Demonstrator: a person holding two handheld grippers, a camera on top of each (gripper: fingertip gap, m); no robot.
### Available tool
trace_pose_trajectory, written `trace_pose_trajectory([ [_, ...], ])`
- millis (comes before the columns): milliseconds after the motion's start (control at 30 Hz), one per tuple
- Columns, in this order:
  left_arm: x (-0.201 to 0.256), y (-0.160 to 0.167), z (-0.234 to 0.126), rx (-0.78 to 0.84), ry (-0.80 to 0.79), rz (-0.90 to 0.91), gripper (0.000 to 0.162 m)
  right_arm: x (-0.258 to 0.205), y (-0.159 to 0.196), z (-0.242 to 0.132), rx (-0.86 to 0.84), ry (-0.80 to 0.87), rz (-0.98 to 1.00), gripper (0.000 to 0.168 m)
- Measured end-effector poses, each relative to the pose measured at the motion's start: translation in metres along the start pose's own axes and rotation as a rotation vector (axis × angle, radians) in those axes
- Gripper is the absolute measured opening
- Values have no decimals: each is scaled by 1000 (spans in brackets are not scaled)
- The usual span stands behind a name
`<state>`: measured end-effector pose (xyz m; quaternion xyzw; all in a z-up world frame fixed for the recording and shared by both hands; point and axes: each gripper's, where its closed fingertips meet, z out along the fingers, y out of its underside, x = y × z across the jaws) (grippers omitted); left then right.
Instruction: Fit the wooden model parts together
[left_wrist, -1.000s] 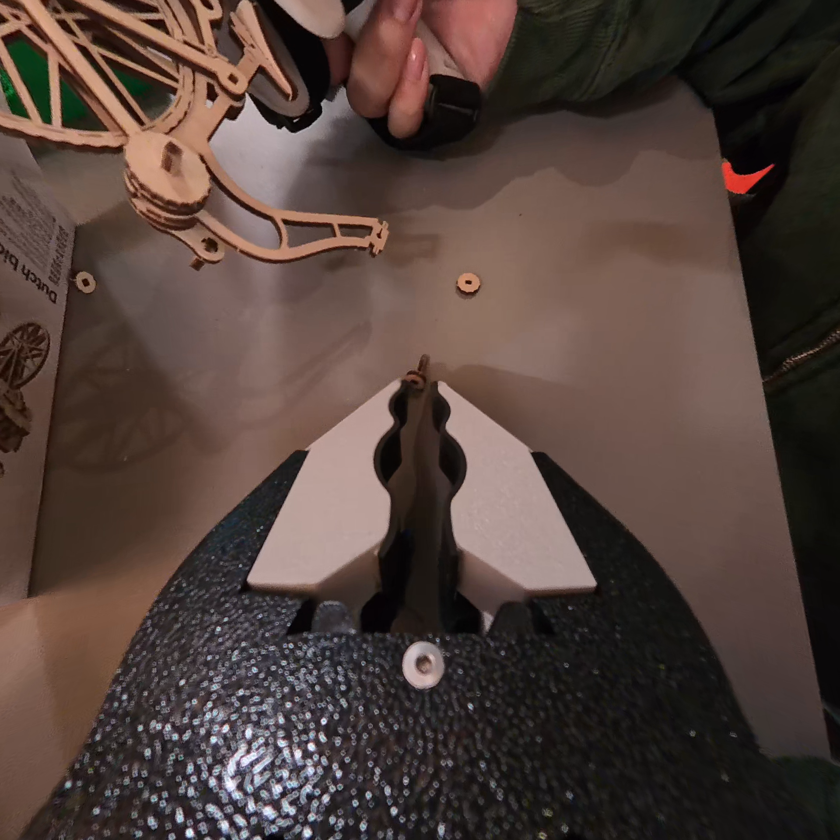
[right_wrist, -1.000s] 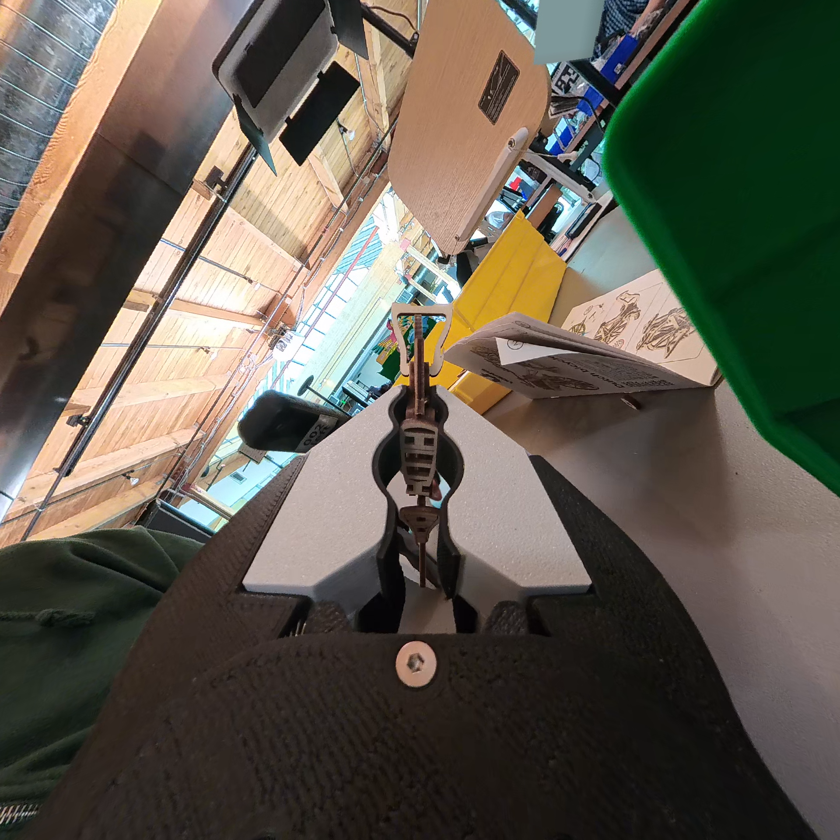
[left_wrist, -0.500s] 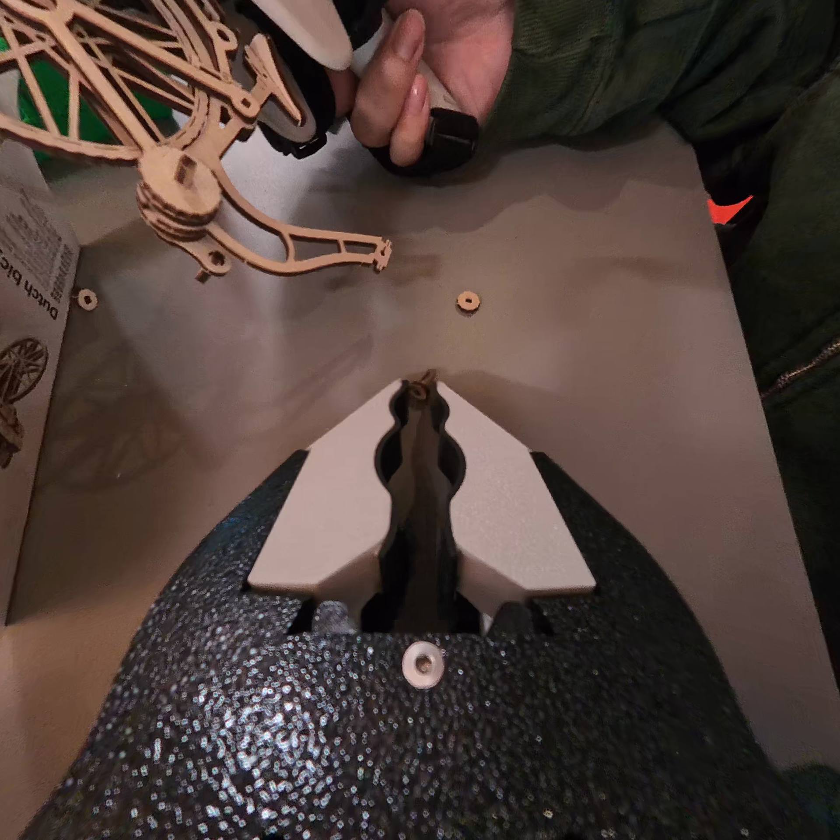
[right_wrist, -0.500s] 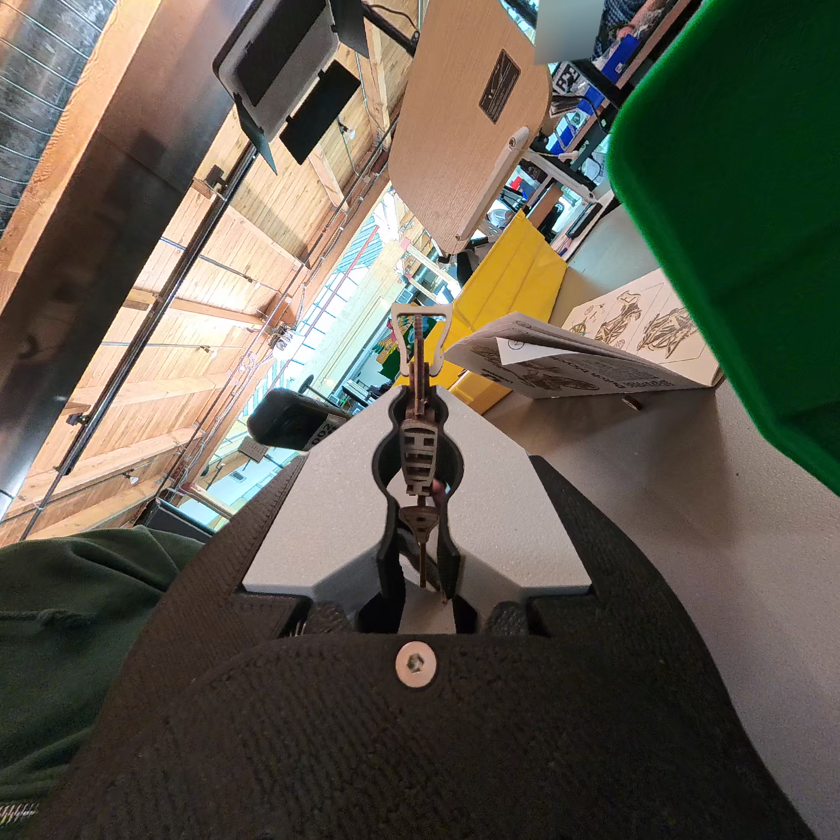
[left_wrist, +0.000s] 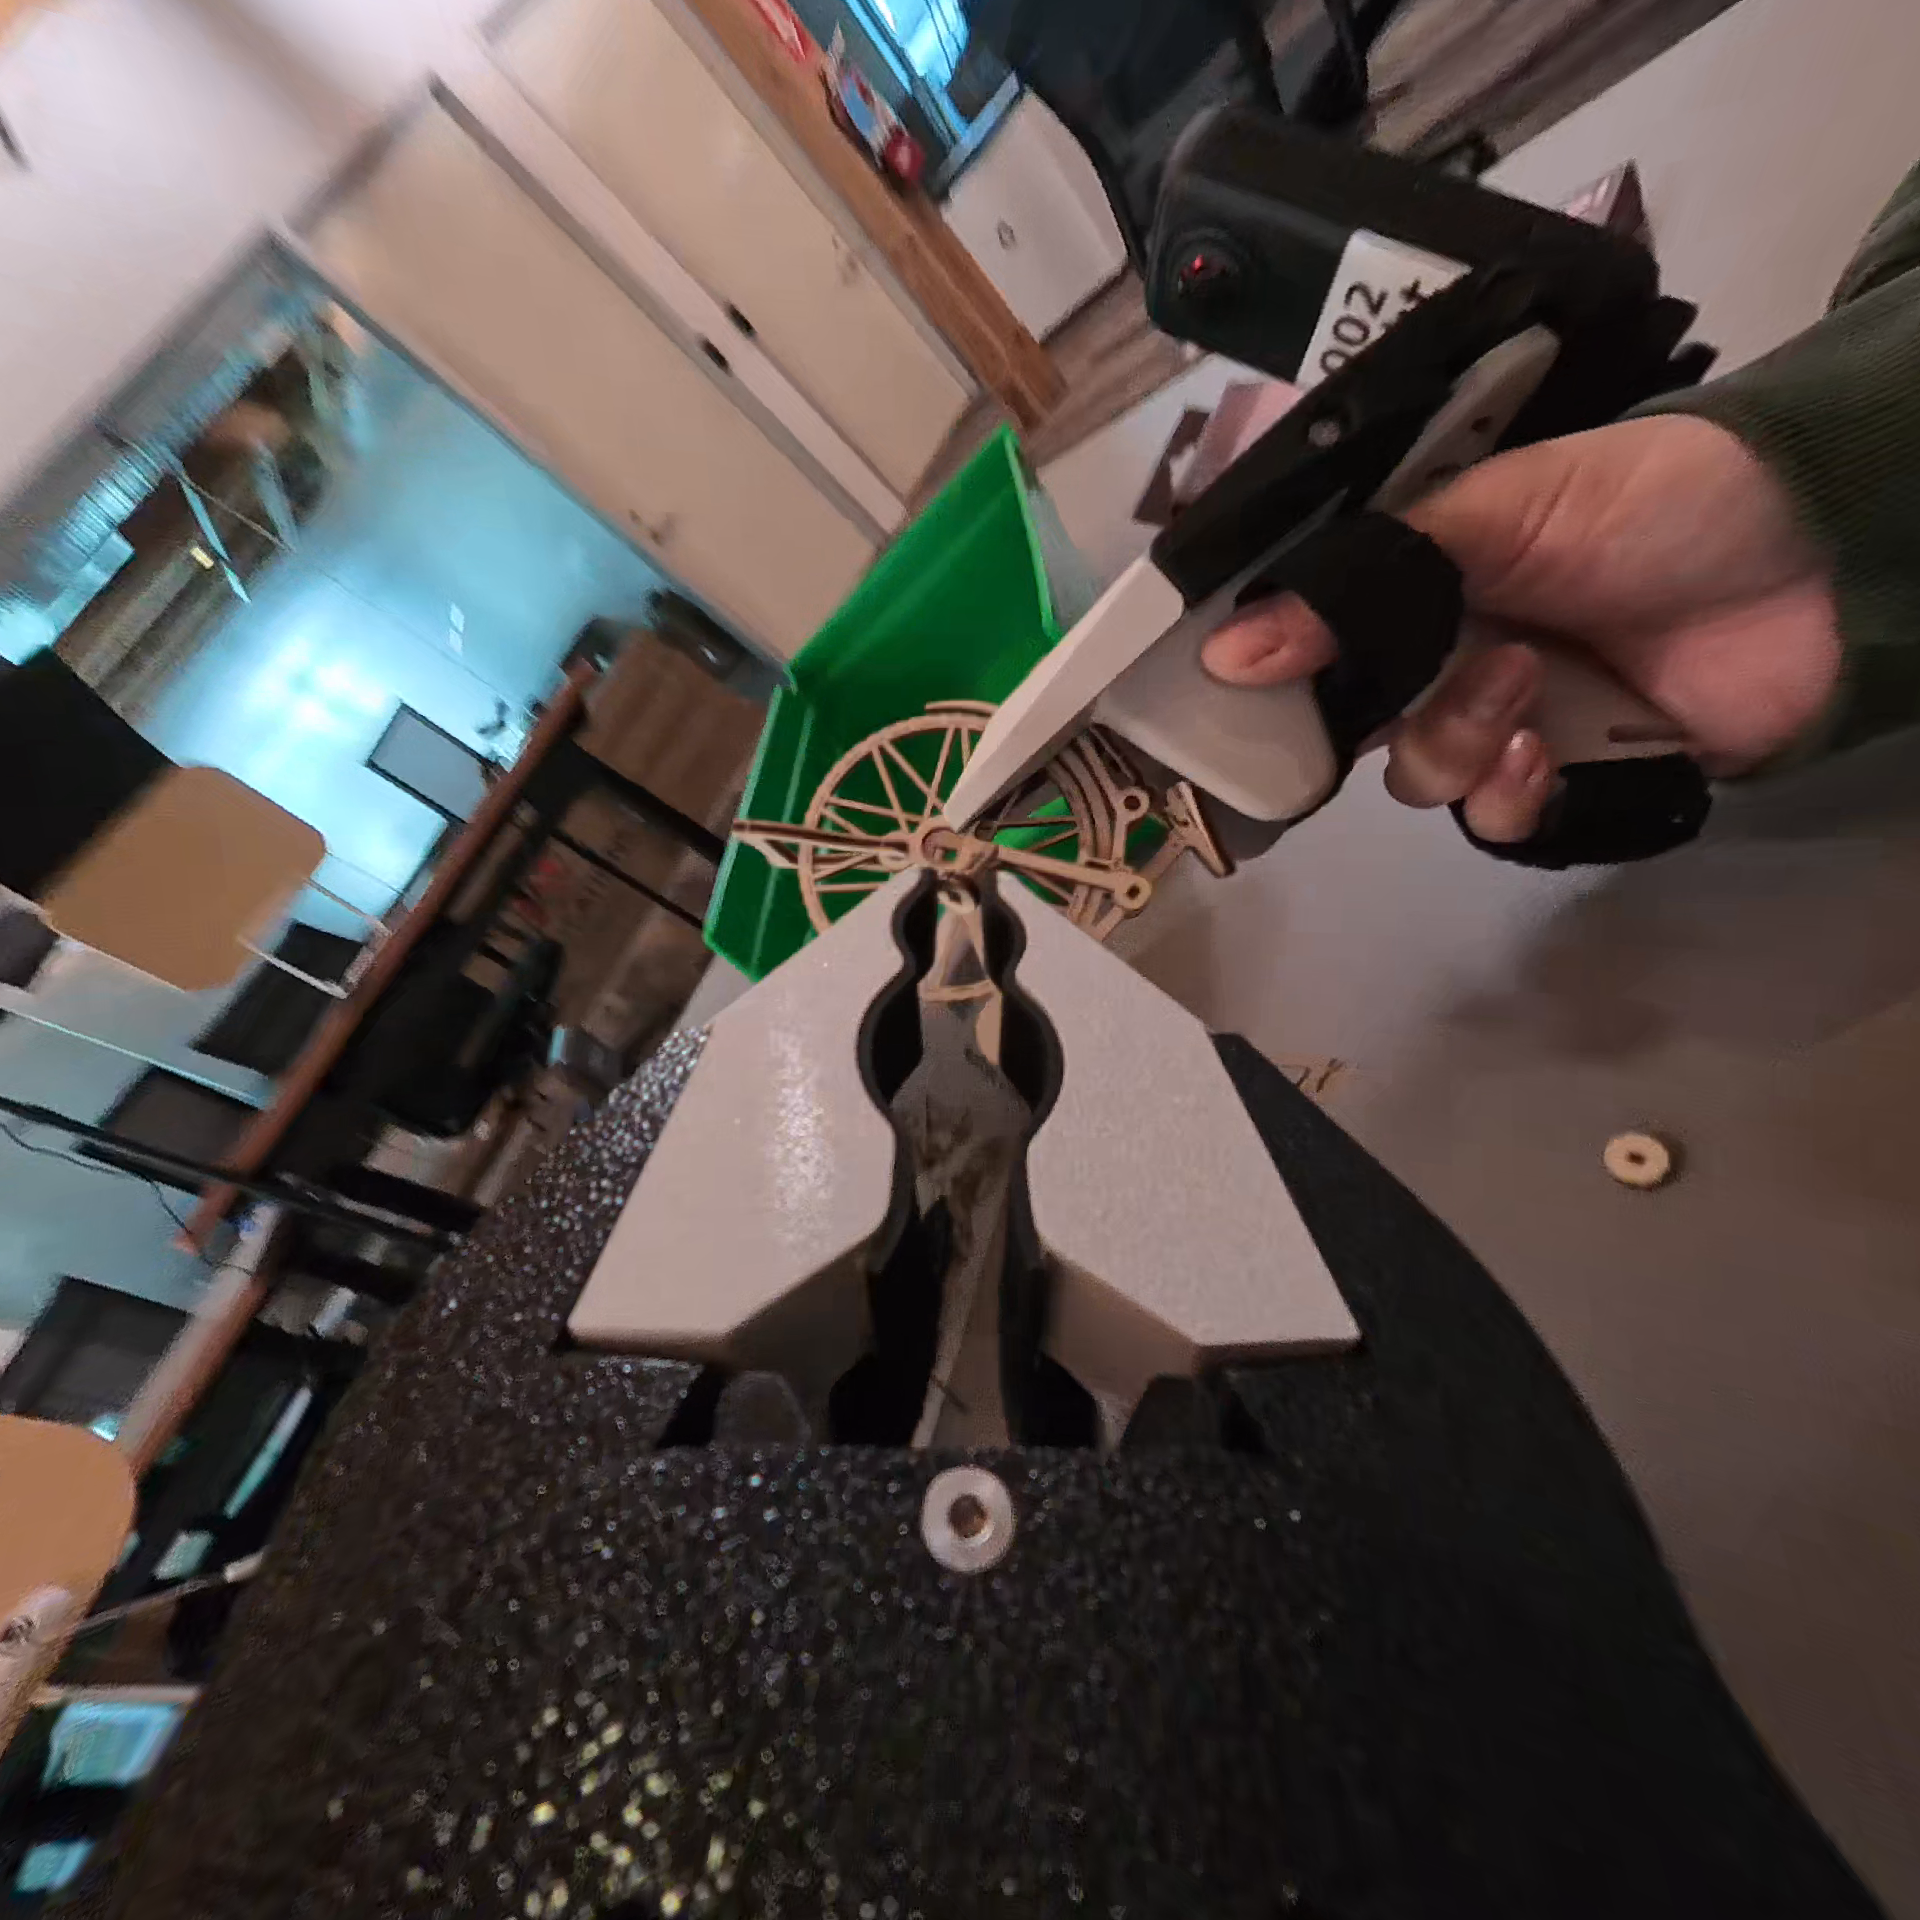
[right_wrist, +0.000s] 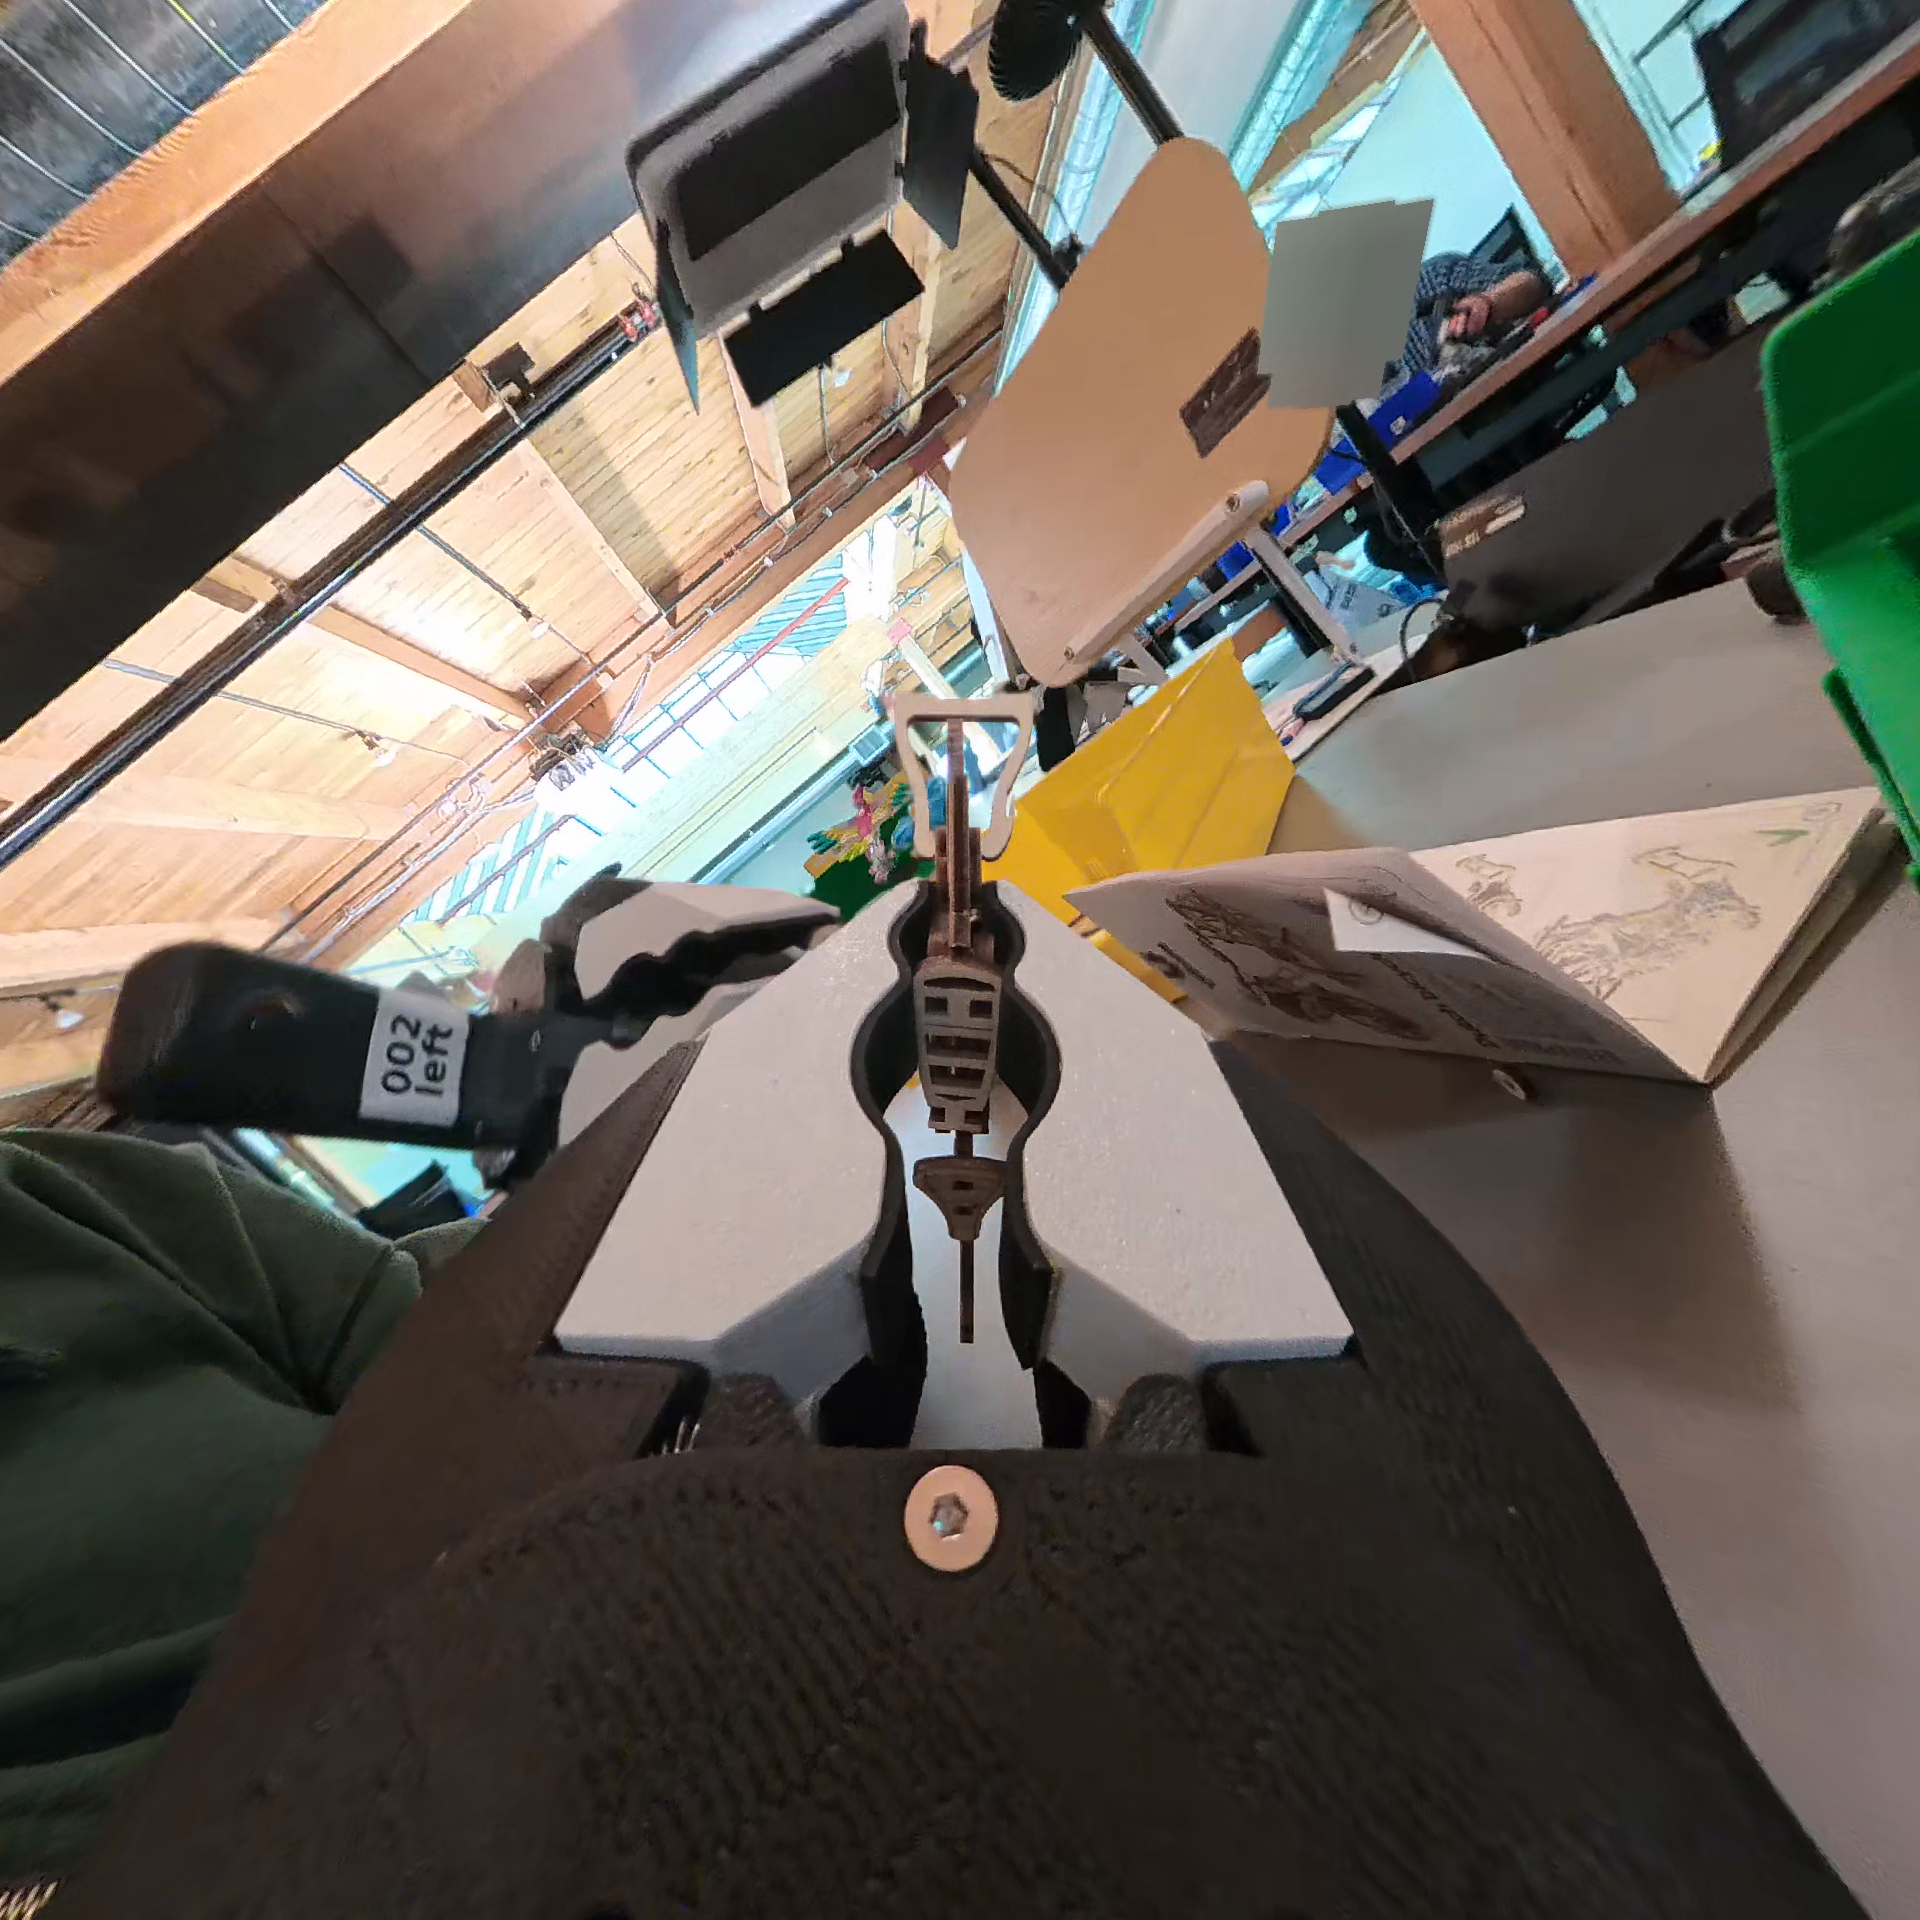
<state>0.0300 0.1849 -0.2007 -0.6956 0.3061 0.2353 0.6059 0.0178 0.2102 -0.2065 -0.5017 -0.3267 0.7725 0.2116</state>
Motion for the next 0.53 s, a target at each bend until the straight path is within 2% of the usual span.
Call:
trace_pose_trajectory([
  [33,2,-5,0,38,-18,16,6,-1,-5,-2,22,4,-19,6],
  [133,5,-13,0,133,-74,98,6,-2,-29,-14,109,19,-88,6],
  [200,-3,-7,2,128,-110,159,6,-1,-41,-21,140,36,-144,7],
  [267,-11,1,6,118,-92,121,6,-1,-49,-25,162,51,-189,6],
  [333,-29,9,9,98,-102,5,6,-1,-54,-28,172,67,-225,6],
  [433,-66,42,20,-78,-154,-106,6,-2,-60,-31,175,88,-284,6],
  [533,-86,85,38,-328,-90,-217,6,-5,-63,-32,171,101,-337,6],
])
